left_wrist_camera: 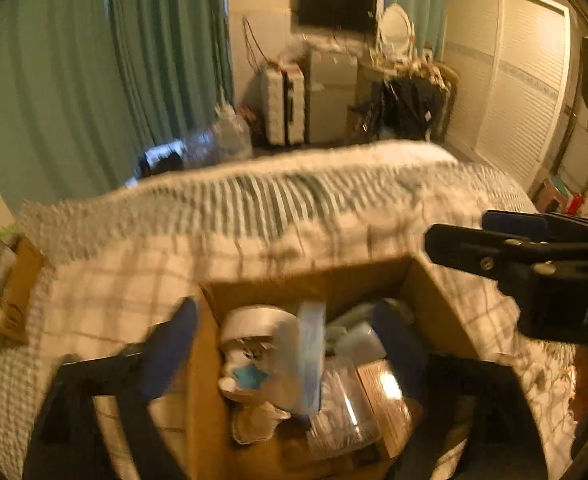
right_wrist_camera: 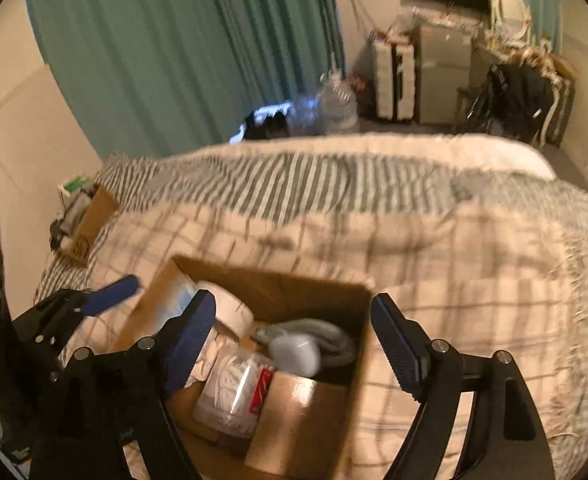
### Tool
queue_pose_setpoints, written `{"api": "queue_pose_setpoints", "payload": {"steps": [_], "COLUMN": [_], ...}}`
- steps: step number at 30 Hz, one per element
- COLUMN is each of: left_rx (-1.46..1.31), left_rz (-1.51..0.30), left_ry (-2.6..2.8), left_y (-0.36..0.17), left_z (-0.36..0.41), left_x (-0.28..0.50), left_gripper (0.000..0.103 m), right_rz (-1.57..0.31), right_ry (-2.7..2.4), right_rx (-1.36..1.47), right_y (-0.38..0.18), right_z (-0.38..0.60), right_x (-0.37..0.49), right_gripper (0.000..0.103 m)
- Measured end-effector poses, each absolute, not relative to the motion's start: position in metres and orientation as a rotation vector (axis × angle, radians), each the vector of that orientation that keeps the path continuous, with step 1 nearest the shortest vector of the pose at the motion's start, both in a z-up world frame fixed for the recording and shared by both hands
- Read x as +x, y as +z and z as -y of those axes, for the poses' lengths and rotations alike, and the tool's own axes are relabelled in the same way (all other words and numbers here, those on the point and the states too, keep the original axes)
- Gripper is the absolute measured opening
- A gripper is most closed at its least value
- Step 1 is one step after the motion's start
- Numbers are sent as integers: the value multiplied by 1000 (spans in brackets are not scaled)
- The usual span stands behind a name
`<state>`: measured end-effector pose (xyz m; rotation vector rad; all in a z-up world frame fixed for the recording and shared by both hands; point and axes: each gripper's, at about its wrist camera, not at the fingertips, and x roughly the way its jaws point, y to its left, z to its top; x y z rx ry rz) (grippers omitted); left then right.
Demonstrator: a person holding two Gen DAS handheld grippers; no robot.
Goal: Organize objects
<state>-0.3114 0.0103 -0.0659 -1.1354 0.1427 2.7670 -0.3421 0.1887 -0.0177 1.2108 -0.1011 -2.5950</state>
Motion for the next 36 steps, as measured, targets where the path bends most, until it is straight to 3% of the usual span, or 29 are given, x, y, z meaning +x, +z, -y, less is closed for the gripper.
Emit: {"api": "queue_pose_setpoints", "payload": {"steps": [10,18,25,36], "left_rx": [-913,-723,-542,-575], "left_rz": [-65,-59,25,-84], "left_ry": [2910,2989,3034,3114], "left_y": [59,119,106,12], "left_z": [-1,5,11,-7], "left_x": [-233,-134,-57,-25], "left_gripper": [103,103,103,103], "right_rz": [43,-46,-125,-179], "right_ry": [-2782,-2884,-2961,-3000], "right_rx": [939,757,586,581], "right_y": [110,162,147,25], "right_z": [-212,-229,-234,-229], "right_x": [-246,-133,-58,-38], "right_gripper": [103,103,103,103]}}
